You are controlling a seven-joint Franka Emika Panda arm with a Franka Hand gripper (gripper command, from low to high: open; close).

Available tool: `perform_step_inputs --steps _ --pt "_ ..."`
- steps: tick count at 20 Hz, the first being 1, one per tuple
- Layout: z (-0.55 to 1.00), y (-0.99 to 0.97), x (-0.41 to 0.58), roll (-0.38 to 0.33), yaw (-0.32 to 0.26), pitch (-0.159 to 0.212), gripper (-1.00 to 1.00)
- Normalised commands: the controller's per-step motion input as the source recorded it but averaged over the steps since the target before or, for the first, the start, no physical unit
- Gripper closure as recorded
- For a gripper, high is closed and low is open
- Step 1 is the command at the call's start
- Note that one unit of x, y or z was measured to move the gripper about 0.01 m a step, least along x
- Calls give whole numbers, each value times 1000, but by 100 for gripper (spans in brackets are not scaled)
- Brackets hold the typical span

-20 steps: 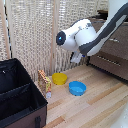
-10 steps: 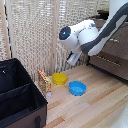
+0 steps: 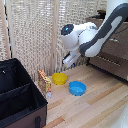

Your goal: Kindly move your gripper toward the top drawer's handle. With caution, hold the handle robustly using your gripper and pull open the top drawer. Let the handle go. Relocate your gripper to the bowl placed in the background. Gently hold the bowl using your gripper. Bring the gripper and the bowl to the ajar drawer. Softly release the bowl into it.

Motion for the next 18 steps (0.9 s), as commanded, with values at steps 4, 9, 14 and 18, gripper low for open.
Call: perform_step_inputs --steps 4,9,14,18 --pt "24 52 725 215 -126 54 -100" --pt "147 99 783 208 -97 88 -100" --pt "235 111 745 228 -66 163 -100" --pt "222 -85 446 153 -140 232 -100"
